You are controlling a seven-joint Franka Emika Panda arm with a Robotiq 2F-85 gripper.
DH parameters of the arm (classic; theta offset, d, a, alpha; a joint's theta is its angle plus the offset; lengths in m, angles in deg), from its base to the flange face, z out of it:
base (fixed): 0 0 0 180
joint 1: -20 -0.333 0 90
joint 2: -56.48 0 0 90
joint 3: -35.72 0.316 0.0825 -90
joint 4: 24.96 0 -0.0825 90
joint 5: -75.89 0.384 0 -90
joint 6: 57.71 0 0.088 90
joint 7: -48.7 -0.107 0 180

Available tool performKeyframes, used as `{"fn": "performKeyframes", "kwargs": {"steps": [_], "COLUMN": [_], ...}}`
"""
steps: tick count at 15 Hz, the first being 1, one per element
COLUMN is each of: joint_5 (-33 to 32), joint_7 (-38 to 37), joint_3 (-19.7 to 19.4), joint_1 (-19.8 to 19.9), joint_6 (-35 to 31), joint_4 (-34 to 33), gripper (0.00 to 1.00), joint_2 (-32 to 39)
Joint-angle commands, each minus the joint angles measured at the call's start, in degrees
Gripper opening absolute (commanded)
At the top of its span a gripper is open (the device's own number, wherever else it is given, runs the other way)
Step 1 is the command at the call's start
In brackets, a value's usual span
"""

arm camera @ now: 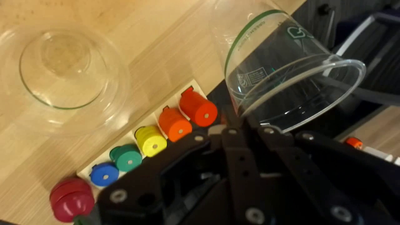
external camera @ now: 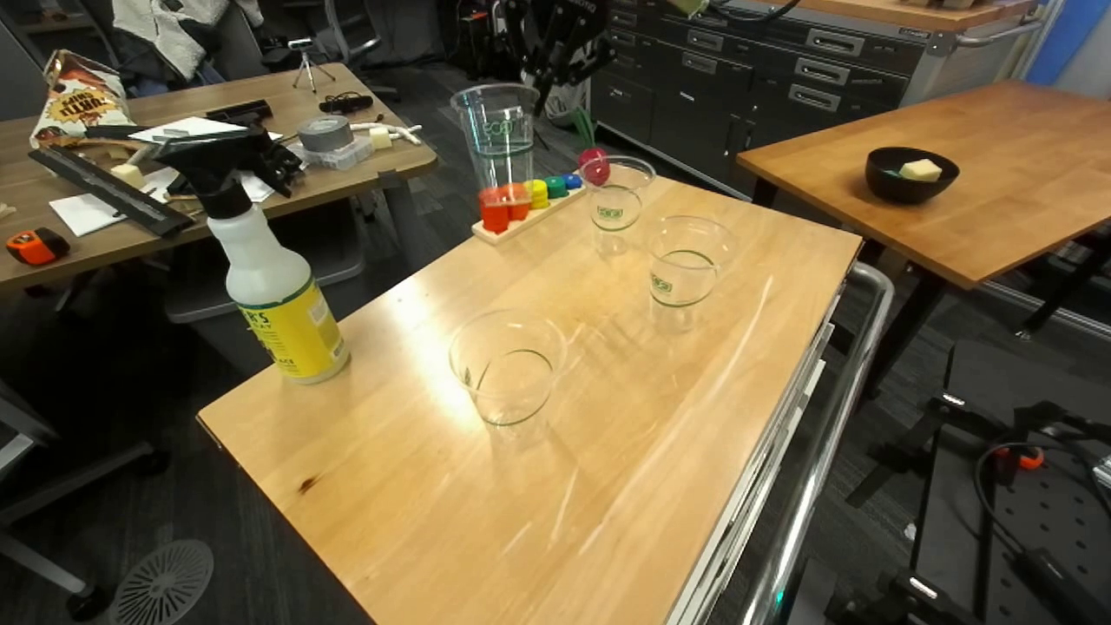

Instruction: Stack the cups in a clockwise direction

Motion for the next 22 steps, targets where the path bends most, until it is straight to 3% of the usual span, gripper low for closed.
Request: {"fn": "performKeyframes", "kwargs": {"steps": [1, 7, 10, 12, 16, 17, 19, 20, 21, 22], "joint_5": [7.16, 28.40, 39.98, 44.24, 41.71, 32.54, 25.87, 30.58, 21.17, 18.82], "joint_7": [5.85, 21.37, 31.14, 36.33, 37.91, 29.93, 26.87, 32.10, 23.95, 23.13], "joint_3": [0.49, 1.31, 1.76, 2.27, 4.42, 3.87, 2.84, 4.52, 1.62, 0.71], "joint_1": [1.68, 1.72, -0.04, -1.37, -2.52, -2.45, -1.97, -0.51, -1.48, -1.20], "joint_6": [-12.73, -32.72, -42.38, -49.40, -59.64, -59.69, -57.86, -57.21, -56.55, -54.82], "joint_4": [14.21, 30.14, 34.00, 34.93, 36.88, 39.31, 40.55, 39.07, 40.37, 39.65], "gripper": [0.05, 0.06, 0.06, 0.06, 0.06, 0.06, 0.07, 0.07, 0.07, 0.07], "joint_2": [-11.14, -24.19, -28.82, -30.48, -27.99, -26.70, -22.91, -20.51, -18.38, -16.45]}}
